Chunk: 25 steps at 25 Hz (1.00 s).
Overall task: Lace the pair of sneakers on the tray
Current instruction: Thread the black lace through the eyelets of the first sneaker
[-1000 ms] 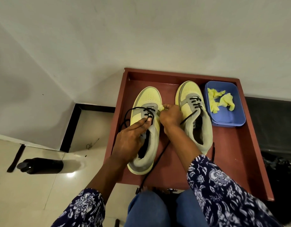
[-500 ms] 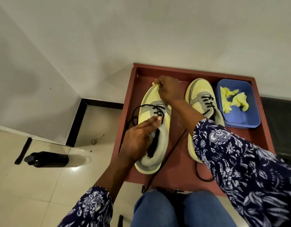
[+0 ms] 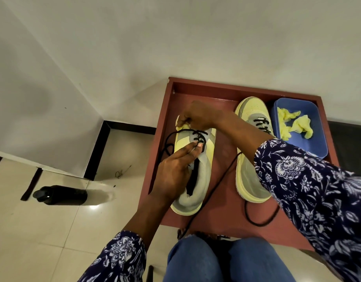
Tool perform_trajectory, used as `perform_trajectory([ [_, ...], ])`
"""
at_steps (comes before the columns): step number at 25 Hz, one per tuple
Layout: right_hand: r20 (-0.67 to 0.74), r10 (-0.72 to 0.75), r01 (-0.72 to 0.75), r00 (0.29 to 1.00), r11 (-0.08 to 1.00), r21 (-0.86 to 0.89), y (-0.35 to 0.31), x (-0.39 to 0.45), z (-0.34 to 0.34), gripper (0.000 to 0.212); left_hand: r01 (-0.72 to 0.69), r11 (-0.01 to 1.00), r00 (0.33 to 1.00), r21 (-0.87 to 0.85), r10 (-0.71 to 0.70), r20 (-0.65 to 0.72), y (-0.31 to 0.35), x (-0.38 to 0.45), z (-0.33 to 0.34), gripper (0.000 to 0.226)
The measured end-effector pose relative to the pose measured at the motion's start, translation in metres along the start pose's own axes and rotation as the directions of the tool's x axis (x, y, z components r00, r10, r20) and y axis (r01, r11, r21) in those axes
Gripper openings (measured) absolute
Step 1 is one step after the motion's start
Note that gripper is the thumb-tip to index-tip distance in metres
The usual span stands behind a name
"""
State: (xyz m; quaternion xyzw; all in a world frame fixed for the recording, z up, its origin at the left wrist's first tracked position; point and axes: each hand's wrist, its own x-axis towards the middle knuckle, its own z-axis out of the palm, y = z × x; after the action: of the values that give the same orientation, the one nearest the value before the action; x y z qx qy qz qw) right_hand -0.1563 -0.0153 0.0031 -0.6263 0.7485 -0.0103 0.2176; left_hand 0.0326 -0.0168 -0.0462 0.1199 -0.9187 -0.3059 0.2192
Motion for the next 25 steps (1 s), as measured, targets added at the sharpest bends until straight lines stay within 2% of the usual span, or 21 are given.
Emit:
perform_trajectory([
  [4, -0.131, 0.093, -0.104, 0.987, 0.991, -0.086, 0.022, -0.001, -0.006, 0.038, 0.007, 1.000, 1.000, 0.005, -0.007, -0.006, 0.002, 0.000, 0.001, 0.051],
  [7, -0.222, 0.201, -0.210, 0.954, 0.977, -0.020, 0.028, -0.007, -0.003, 0.039, -0.004, 1.000, 1.000, 0.019, 0.004, -0.014, 0.003, 0.001, 0.000, 0.054],
  [9, -0.250, 0.227, -0.230, 0.941, 0.973, 0.017, 0.026, -0.010, -0.002, 0.039, -0.008, 1.000, 1.000, 0.023, 0.008, -0.006, 0.004, 0.001, -0.001, 0.055],
  [12, -0.221, 0.196, -0.188, 0.955, 0.980, 0.058, 0.014, -0.016, 0.002, 0.038, -0.008, 1.000, 1.000, 0.020, 0.008, -0.006, 0.003, 0.001, -0.001, 0.054],
  [18, -0.180, 0.077, -0.079, 0.981, 0.997, -0.006, 0.007, -0.027, 0.009, 0.033, -0.015, 0.999, 1.000, 0.033, 0.016, -0.004, 0.005, 0.002, -0.001, 0.054],
  [20, -0.190, 0.080, -0.084, 0.978, 0.996, -0.010, 0.011, -0.030, 0.007, 0.032, -0.013, 1.000, 1.000, 0.028, 0.013, 0.000, 0.005, 0.002, -0.001, 0.054],
  [22, -0.263, 0.161, -0.168, 0.951, 0.986, -0.004, 0.020, -0.031, 0.007, 0.034, -0.009, 1.000, 1.000, 0.024, 0.009, 0.002, 0.005, 0.002, 0.000, 0.054],
  [25, -0.337, 0.354, -0.329, 0.872, 0.935, 0.131, 0.036, -0.031, 0.008, 0.034, -0.006, 0.999, 1.000, 0.038, 0.006, 0.001, 0.005, 0.002, 0.000, 0.054],
])
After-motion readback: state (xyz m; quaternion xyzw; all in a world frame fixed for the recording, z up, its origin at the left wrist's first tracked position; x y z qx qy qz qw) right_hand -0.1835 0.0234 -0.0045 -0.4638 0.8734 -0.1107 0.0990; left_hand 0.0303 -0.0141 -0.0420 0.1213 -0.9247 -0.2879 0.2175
